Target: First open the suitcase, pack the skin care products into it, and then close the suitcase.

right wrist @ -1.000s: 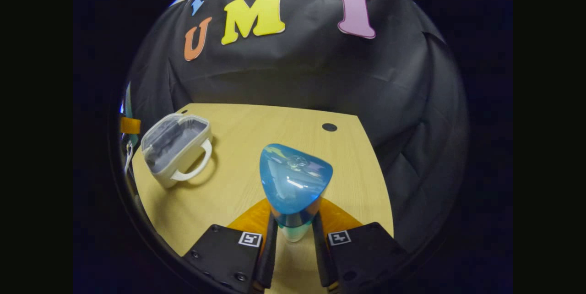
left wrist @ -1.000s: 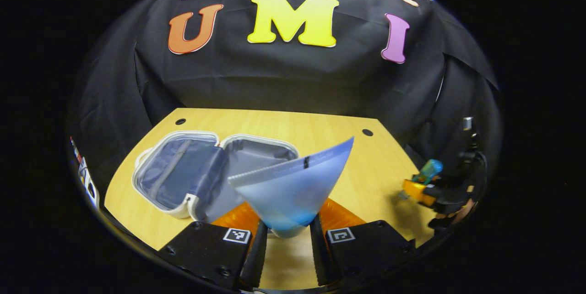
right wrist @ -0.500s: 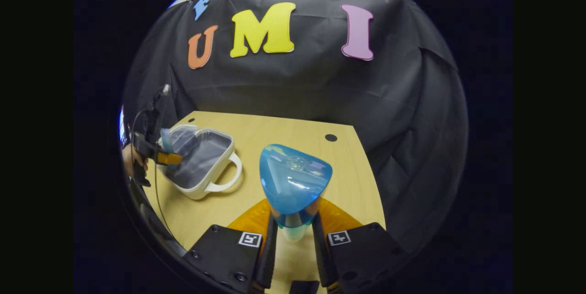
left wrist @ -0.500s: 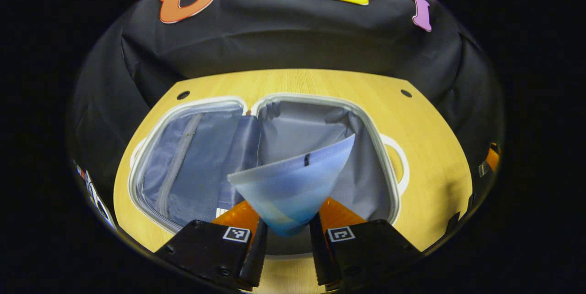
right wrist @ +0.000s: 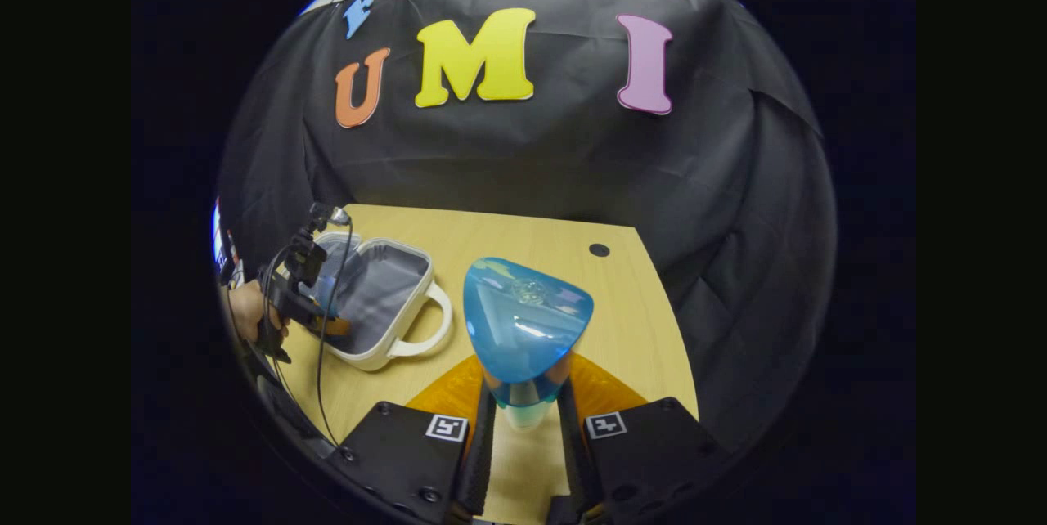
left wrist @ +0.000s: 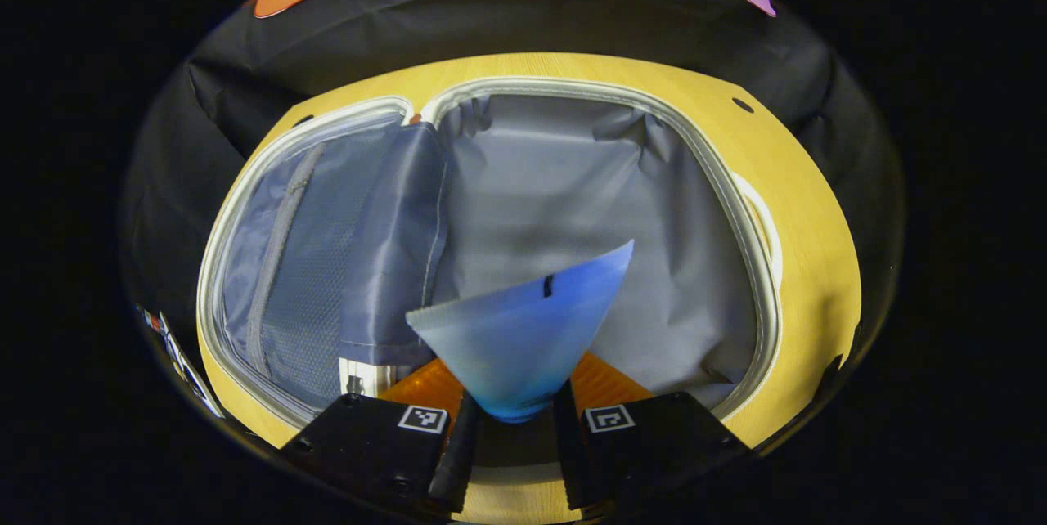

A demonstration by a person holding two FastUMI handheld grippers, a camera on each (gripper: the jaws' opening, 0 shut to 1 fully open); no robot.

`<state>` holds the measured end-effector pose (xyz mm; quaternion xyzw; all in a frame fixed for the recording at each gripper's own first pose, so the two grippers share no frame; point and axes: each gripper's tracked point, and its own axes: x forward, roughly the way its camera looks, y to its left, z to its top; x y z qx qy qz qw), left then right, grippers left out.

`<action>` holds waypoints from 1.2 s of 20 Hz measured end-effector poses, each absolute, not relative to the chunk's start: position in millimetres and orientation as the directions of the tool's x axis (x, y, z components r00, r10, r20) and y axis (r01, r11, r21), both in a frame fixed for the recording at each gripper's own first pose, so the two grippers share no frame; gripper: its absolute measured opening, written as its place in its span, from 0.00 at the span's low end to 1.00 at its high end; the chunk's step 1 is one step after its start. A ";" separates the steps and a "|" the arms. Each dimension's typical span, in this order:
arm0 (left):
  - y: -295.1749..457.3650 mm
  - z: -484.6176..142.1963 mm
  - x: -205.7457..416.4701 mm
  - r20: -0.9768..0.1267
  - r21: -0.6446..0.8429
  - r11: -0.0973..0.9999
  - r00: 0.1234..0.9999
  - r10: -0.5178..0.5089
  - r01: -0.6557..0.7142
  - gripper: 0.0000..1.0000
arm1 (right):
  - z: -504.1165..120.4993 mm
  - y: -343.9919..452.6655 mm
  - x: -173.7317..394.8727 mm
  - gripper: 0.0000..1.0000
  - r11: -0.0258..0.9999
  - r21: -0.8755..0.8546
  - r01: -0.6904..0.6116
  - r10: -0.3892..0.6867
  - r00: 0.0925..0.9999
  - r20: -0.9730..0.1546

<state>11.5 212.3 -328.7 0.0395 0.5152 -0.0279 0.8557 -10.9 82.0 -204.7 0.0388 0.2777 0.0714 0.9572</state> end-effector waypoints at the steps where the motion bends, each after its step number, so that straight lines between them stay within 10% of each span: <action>1: 212.8 -331.3 10.5 -0.896 0.047 0.994 0.444 -0.001 0.096 0.47 | -205.7 83.4 -9.7 0.35 0.986 0.114 -0.118 0.161 0.835 -0.526; 17: 214.2 -334.3 16.4 -0.966 0.080 0.992 0.252 0.054 0.095 0.52 | -212.2 72.4 11.1 0.35 0.976 0.165 -0.140 0.206 0.830 -0.518; 21: 219.4 -329.5 17.2 -0.951 0.152 0.986 0.283 0.127 0.066 0.62 | -208.9 88.5 20.0 0.35 0.967 0.182 -0.175 0.246 0.820 -0.517; 24: 207.1 -301.7 26.1 -0.886 0.135 0.991 0.450 0.109 0.024 0.99 | -195.7 115.4 33.0 0.36 0.956 0.178 -0.234 0.293 0.814 -0.501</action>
